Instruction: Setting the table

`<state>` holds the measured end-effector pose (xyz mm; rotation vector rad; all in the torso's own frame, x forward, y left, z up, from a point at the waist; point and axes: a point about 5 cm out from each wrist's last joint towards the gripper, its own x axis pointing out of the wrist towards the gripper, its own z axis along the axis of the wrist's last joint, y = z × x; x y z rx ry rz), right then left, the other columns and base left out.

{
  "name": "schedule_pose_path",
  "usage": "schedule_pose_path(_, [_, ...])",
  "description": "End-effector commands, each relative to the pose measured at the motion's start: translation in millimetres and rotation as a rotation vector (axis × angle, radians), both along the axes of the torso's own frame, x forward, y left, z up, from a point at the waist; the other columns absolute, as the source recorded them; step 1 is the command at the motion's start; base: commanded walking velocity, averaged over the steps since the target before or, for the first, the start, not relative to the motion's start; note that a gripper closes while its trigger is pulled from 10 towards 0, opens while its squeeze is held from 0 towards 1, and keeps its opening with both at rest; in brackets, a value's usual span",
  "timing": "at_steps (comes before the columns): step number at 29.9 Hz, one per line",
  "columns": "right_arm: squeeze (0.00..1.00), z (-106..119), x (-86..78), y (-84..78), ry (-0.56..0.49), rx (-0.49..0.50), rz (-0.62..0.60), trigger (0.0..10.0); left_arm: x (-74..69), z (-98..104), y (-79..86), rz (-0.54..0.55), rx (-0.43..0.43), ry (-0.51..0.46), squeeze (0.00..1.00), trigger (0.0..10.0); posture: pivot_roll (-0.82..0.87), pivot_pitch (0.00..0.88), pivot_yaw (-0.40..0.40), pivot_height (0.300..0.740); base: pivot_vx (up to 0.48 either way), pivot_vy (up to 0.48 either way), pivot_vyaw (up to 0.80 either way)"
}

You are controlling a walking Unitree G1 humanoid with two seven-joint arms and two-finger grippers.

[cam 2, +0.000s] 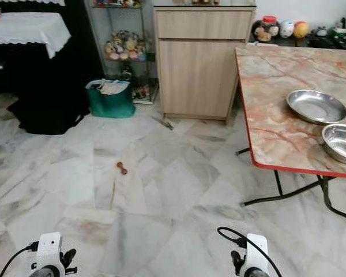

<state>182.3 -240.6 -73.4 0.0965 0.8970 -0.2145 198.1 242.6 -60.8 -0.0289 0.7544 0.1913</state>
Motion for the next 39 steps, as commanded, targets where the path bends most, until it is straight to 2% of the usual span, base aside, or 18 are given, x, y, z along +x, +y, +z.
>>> schedule_pose_path(1, [0.00, -2.8, -8.6, -6.1, 0.030, 0.003, -0.035, 10.0, -0.9, 0.0, 2.0, -0.003, 0.017, 0.004, 0.00, 10.0, -0.02, 0.000, 0.033, 0.740, 0.000, -0.277, 0.00])
schedule_pose_path(8, [0.00, -4.6, -17.2, -14.1, 0.057, 0.009, -0.065, 10.0, 0.3, 0.7, 1.8, 0.000, 0.022, -0.001, 0.00, 10.0, -0.02, 0.000, 0.031, 0.740, 0.000, -0.299, -0.08])
schedule_pose_path(14, [0.00, -2.3, -17.2, -21.0, 0.054, -0.007, -0.067, 10.0, -0.6, 0.1, 1.3, 0.008, 0.020, -0.002, 0.00, 10.0, -0.01, 0.000, 0.022, 0.740, 0.000, -0.314, -0.40])
schedule_pose_path(33, [0.00, -4.9, -18.8, -14.8, 0.054, 0.002, -0.066, 10.0, -0.9, -0.6, -1.1, 0.020, 0.011, -0.009, 0.00, 10.0, -0.01, 0.000, 0.012, 0.740, 0.000, -0.315, 0.00])
schedule_pose_path(39, [0.00, -3.6, -18.2, -18.0, 0.051, -0.004, -0.066, 10.0, -2.1, -2.0, -3.6, 0.018, 0.008, -0.004, 0.00, 10.0, -0.01, 0.000, 0.008, 0.740, 0.000, -0.317, -0.53])
